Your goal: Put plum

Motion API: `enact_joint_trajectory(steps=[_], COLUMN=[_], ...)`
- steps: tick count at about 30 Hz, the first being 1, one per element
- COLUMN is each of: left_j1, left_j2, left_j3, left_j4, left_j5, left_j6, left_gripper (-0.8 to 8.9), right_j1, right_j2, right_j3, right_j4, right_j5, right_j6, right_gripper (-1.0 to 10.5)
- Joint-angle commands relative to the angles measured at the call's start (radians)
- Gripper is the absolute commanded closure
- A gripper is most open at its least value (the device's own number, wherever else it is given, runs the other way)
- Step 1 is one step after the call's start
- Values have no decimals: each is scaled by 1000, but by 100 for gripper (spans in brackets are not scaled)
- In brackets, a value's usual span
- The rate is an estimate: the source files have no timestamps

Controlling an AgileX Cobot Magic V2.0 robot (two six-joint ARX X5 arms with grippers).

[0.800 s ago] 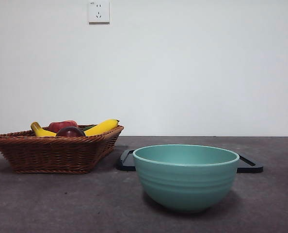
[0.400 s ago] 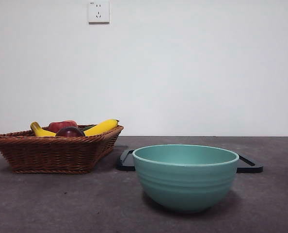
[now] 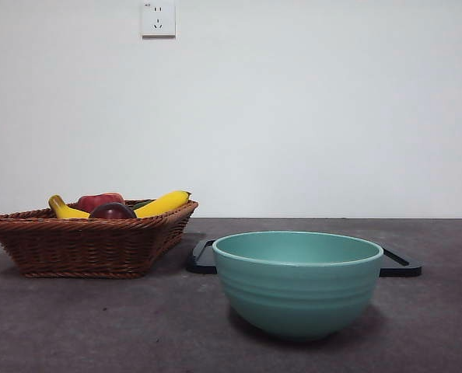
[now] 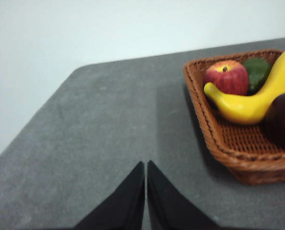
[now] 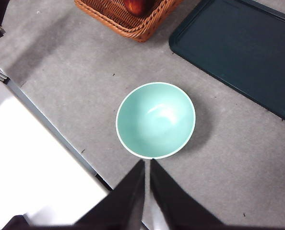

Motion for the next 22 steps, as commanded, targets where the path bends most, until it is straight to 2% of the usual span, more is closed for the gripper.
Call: enact_joint_trajectory(steps=[1, 22], left_j1=[2, 2], left_j2=[-24, -29], left_j3=[-21, -21], left_j4=[-46, -71], left_j5=[-5, -4], left_j6=[10, 7], left_gripper=[806, 805], right_j1=[5, 5], right_j2=[7, 7], right_j3=[16, 16], right_j4=[10, 10], right_j5=[-1, -1], right_j6=[-8, -8], right_gripper=[939, 939])
